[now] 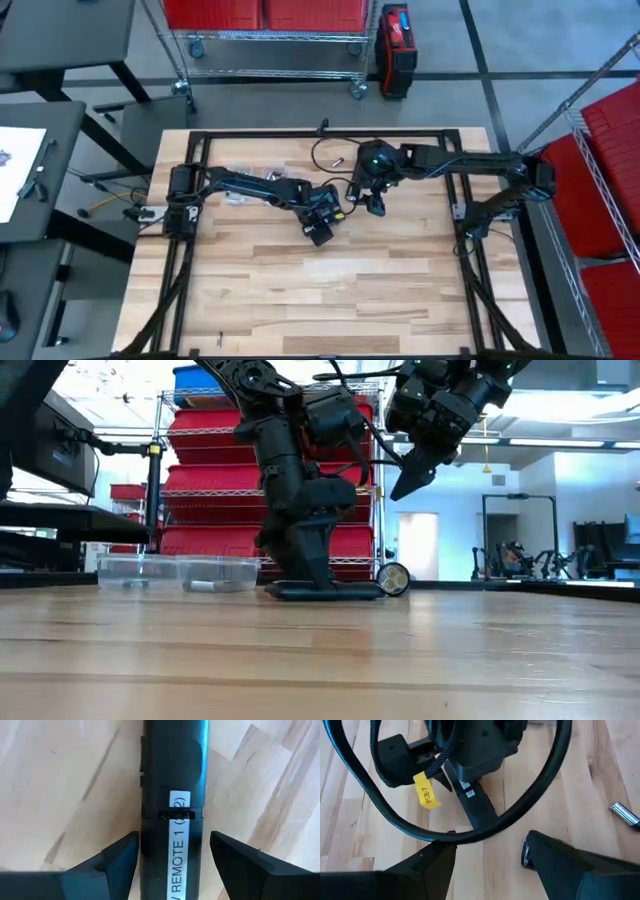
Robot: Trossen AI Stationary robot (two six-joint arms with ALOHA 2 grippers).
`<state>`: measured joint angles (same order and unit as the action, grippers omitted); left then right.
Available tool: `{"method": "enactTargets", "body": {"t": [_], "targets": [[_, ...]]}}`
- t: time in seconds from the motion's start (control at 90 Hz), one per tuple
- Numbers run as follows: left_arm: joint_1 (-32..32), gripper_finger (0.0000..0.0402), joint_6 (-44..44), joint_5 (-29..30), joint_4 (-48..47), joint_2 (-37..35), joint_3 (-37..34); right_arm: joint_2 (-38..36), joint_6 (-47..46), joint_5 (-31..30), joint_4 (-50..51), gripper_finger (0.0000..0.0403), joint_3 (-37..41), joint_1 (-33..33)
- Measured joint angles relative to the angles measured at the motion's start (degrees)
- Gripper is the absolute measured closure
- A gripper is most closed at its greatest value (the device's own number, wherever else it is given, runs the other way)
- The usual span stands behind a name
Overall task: Insert battery
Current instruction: Close the remote control battery compartment
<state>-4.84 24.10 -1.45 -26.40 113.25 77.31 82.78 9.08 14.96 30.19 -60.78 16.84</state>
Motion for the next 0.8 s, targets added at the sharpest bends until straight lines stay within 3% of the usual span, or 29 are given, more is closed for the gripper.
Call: {"method": "enactTargets", "body": {"t": [0.222, 0.322, 0.478, 0.656, 0.8], "targets": [[0.0, 0.0178, -1.8, 0.2, -12.7, -1.0, 6.5, 0.0, 0.0, 0.0, -0.4, 0.0163, 0.0, 0.0], [0.5, 0.0178, -2.8, 3.1, -19.1, -2.9, 9.6, 0.0, -0.2, 0.1, -0.5, 0.0163, -0.1, 0.0], [2.5, 0.0189, -1.8, 8.6, -26.9, -8.1, 7.1, 0.0, -2.0, 0.1, -2.2, 0.0163, 2.0, 0.0], [4.7, 0.0266, 5.5, 8.9, -23.2, -14.0, -3.8, 0.2, -12.7, 0.1, -11.2, 0.0163, 9.3, 0.0], [6.4, 0.0353, 11.5, 5.8, -10.5, -16.7, -13.4, 2.1, -23.8, -1.0, -16.0, 0.0163, 13.2, 0.0]]}}
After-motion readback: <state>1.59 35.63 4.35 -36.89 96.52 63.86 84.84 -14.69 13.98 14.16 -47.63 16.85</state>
